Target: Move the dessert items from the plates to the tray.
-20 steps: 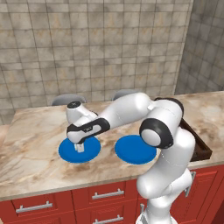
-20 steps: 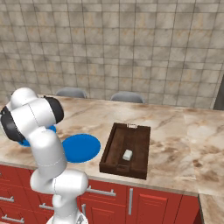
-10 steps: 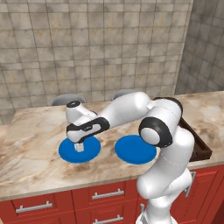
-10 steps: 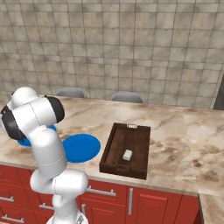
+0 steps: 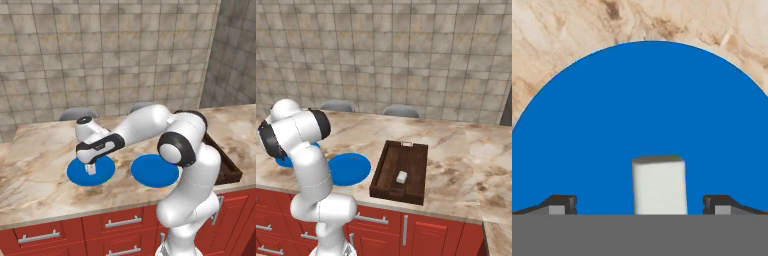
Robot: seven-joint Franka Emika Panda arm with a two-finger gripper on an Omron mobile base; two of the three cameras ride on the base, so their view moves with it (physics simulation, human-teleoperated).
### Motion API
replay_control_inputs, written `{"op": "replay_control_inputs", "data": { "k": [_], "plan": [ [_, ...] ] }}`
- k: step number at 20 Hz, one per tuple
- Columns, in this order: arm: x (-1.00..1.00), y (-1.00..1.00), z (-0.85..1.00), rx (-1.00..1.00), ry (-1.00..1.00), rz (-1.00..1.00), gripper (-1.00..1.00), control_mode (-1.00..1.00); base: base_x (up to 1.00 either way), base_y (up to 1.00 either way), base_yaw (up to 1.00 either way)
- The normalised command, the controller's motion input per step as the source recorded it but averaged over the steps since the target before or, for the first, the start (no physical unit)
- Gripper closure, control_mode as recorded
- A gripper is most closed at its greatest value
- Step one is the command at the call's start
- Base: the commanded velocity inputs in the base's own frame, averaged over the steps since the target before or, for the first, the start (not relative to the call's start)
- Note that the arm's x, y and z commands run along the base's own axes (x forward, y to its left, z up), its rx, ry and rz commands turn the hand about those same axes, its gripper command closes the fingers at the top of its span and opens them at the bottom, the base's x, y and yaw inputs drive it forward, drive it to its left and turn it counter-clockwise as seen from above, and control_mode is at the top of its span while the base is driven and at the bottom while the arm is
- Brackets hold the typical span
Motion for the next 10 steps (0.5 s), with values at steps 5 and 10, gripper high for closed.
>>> {"op": "replay_control_inputs", "data": {
  "k": [5,10],
  "plan": [
    [0.00,0.00,-0.16,0.00,0.00,0.03,-1.00,-1.00,0.00,0.00,0.00],
    [0.00,0.00,-0.14,0.00,0.01,0.03,-1.00,-1.00,0.00,0.00,0.00]
  ]
}}
